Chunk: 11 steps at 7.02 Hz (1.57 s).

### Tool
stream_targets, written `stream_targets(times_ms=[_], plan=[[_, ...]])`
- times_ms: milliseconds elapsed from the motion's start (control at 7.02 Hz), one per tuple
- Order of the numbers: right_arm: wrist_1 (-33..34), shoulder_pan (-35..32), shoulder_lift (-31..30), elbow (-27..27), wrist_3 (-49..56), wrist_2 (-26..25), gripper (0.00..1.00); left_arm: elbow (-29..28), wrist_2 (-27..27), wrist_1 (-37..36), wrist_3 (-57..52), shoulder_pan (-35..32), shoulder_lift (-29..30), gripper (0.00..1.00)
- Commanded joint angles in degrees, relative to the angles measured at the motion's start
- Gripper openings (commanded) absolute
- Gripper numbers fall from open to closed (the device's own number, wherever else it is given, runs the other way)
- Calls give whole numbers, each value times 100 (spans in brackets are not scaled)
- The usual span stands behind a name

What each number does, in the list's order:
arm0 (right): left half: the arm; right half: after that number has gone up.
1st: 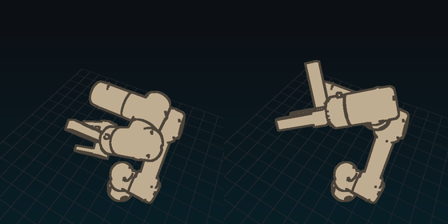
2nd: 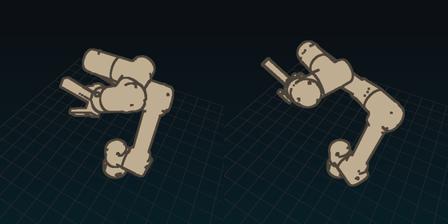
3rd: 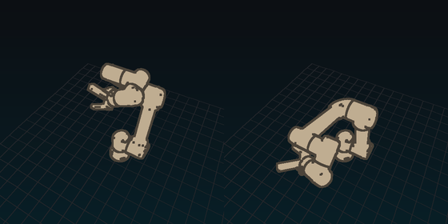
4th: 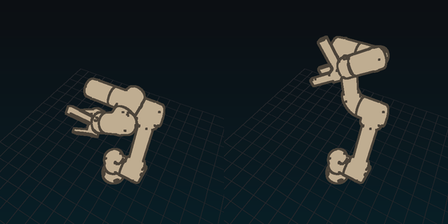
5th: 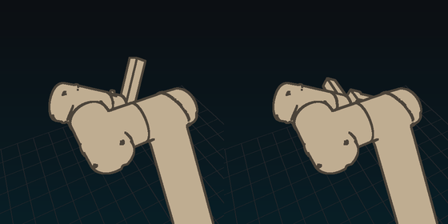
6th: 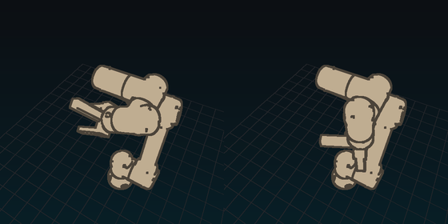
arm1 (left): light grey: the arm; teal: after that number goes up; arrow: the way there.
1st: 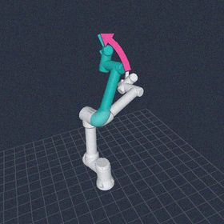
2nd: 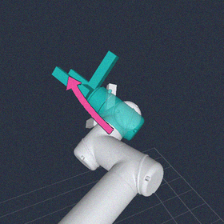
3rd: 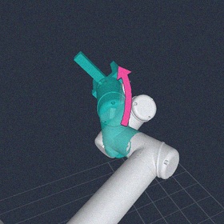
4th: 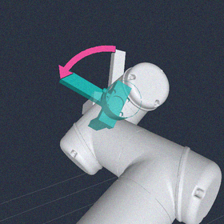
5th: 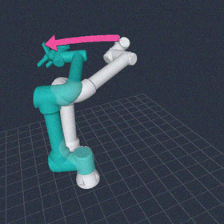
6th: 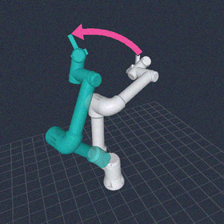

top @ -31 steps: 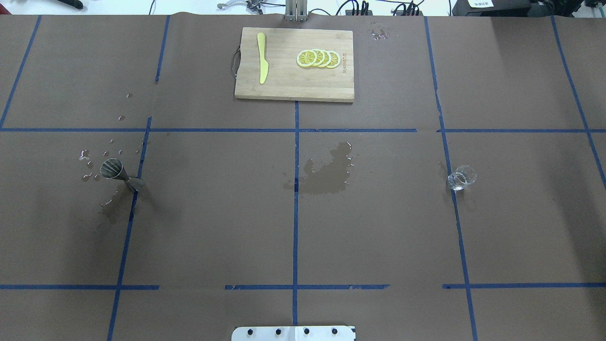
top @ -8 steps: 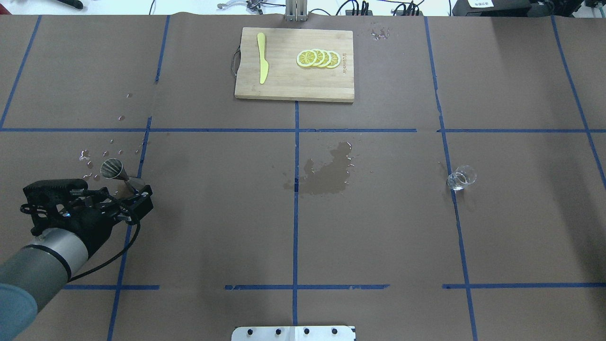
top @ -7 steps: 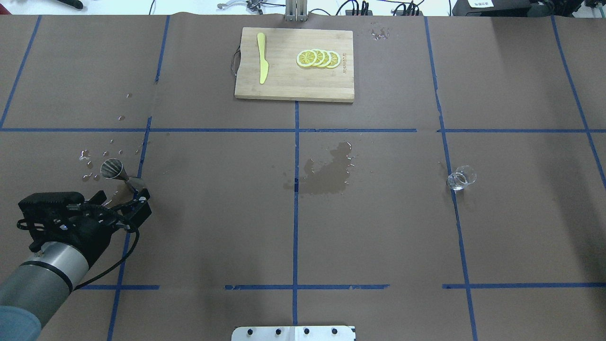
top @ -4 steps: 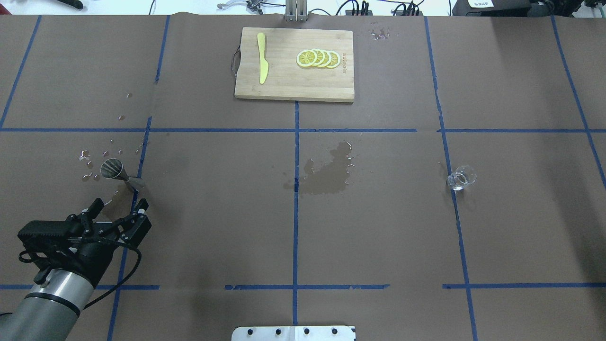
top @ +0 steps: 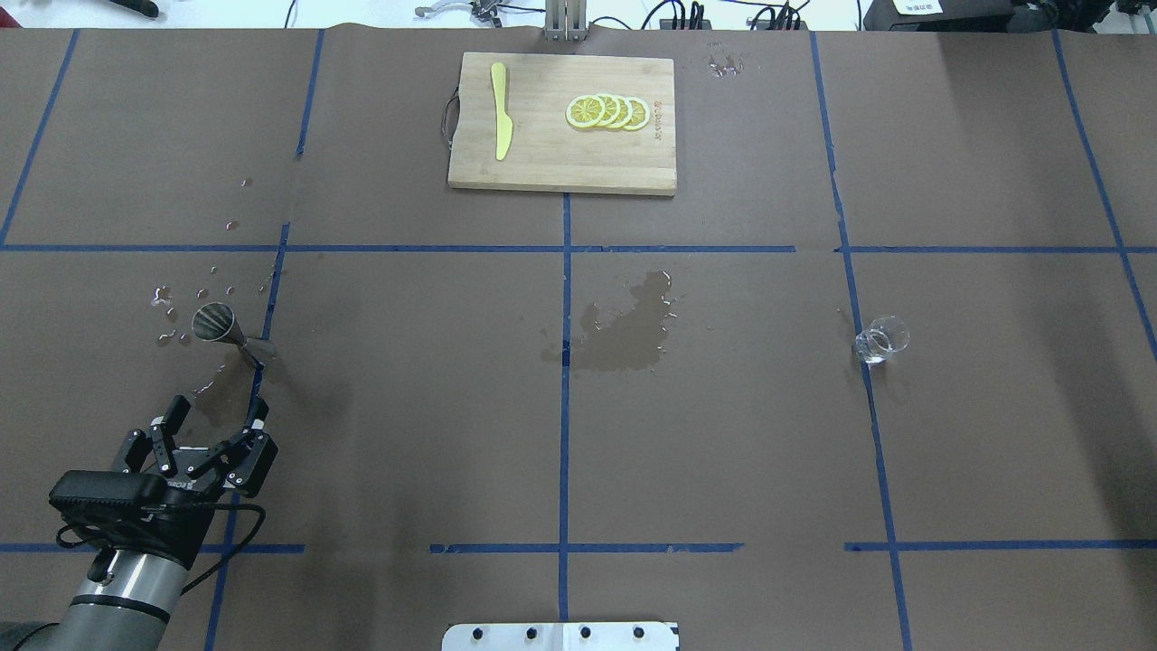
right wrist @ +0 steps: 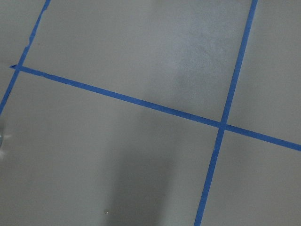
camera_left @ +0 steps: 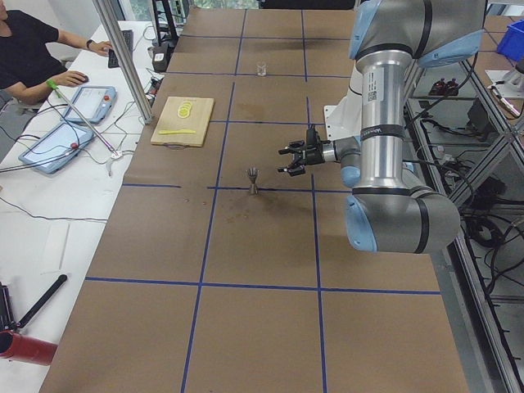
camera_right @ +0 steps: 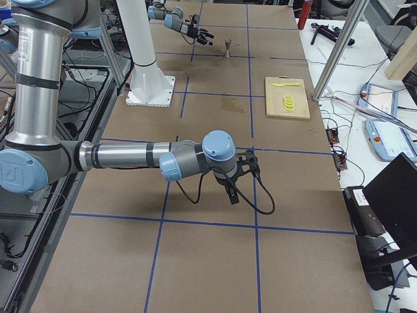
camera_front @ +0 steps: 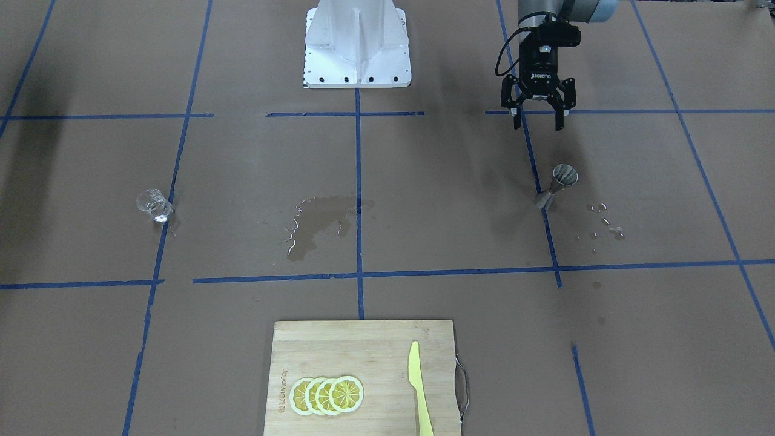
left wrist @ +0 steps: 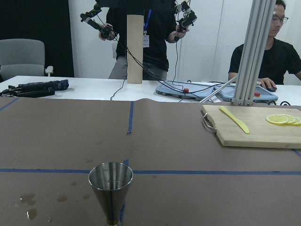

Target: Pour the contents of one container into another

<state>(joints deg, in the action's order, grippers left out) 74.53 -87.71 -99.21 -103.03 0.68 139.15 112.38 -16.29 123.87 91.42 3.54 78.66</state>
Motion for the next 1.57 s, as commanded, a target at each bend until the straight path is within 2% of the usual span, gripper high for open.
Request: stream_targets(times_ms=[0, 285, 569, 997, 1139, 1424], plan=[[0, 0, 25, 3, 3, 7, 100, -382, 169, 181, 16, 15, 44, 99], [0, 0, 42, 3, 3, 7, 100, -725, 178, 513, 7, 7, 79, 98], [0, 0, 51, 11, 3, 7, 100, -805, 152, 533, -54, 7, 193, 98], [0, 0, 69, 20, 3, 7, 100, -1235, 91, 673, -37, -457, 220, 98], [0, 0, 69, 29, 3, 7, 100, -1271, -118, 674, -37, -555, 237, 98], [0, 0, 77, 29, 3, 7, 100, -1393, -235, 674, -290, -739, 578, 98]])
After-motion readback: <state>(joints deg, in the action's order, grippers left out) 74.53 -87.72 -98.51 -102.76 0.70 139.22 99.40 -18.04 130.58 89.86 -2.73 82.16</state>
